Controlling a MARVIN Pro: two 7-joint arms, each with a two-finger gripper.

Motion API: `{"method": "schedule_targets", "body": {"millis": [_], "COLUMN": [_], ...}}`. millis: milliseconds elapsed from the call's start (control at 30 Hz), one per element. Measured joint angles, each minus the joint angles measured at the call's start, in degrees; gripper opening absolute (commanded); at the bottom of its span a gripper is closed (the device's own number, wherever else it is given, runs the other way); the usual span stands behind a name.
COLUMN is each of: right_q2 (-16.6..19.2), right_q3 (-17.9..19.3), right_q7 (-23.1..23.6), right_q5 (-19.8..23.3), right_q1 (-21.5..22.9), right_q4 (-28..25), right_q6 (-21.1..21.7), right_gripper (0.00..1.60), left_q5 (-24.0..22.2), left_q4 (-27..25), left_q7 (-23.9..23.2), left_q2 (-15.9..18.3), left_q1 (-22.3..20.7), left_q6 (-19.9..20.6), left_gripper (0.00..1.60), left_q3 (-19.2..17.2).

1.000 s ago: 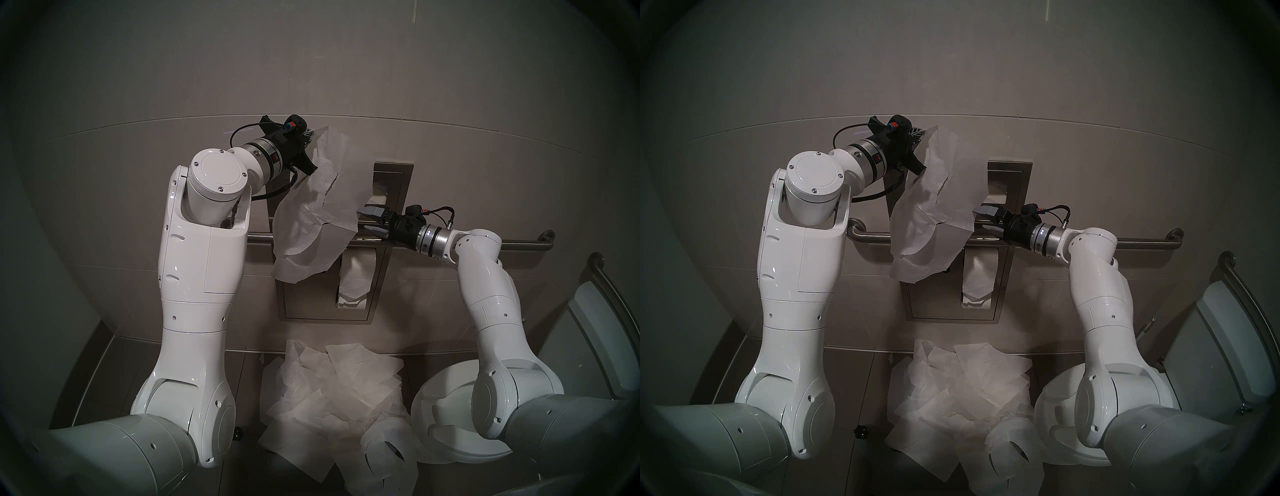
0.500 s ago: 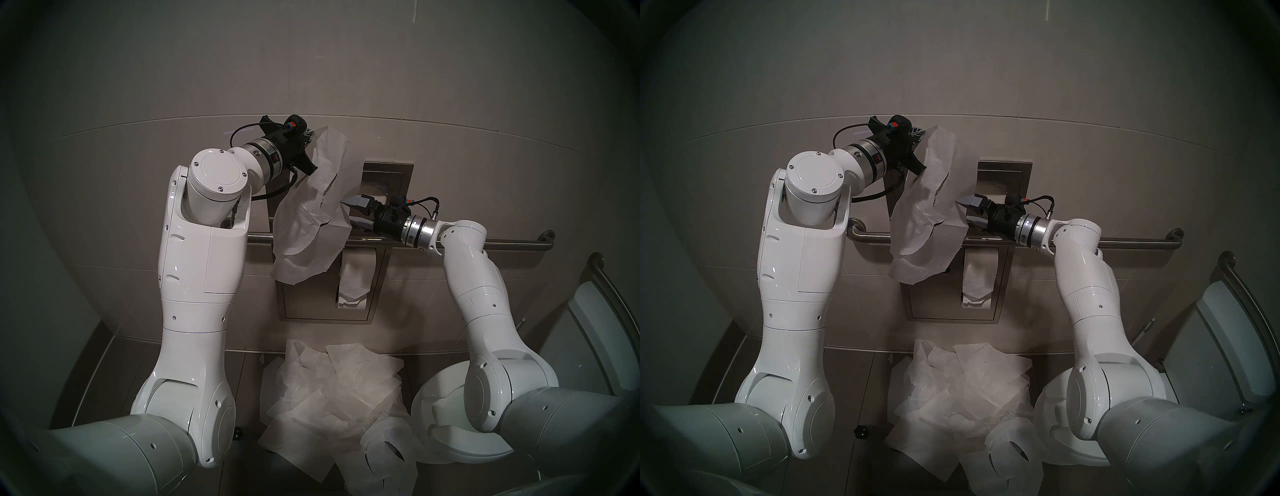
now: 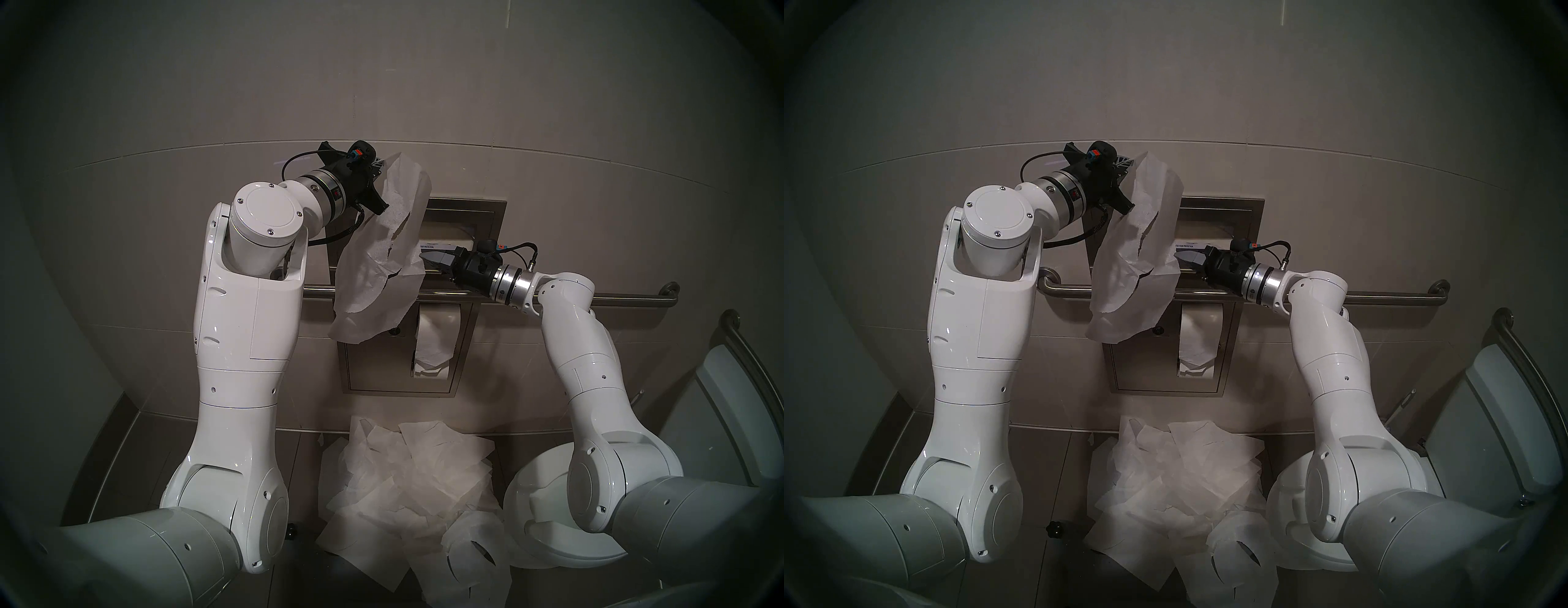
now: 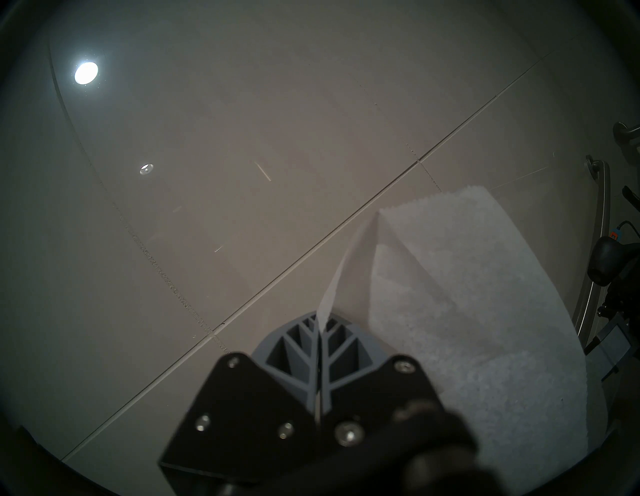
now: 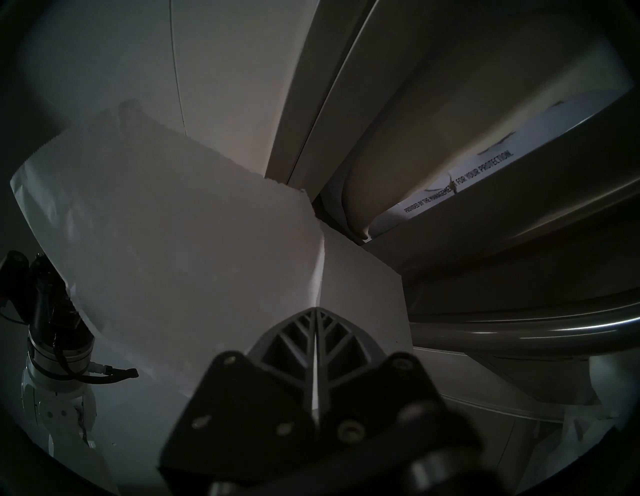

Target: Take out a toilet seat cover

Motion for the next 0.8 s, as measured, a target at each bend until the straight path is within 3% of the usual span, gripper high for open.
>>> {"method": "schedule_targets", "body": {"millis": [533,800], "right_q2": [4.71,5.77], "right_q3": [2.90,5.16], "right_q7": [2.45,4.19], "right_q5": [-0.29,0.05], "right_q1": [0.03,-1.97], "right_q4": [-9.66,-15.39], "right_q6": [-4.60,-6.92], "right_gripper": [0.00,0.00], "left_q5": [-0.01,-0.01], "left_q4": [0.01,0.01], "left_q7": [0.00,0.00], "left_q2": [0.00,0.00], "left_q1": [0.02,0.02], "left_q6": [-0.01,-0.01], "left_gripper": [0.00,0.00], "left_q3": [0.00,0.00]}}
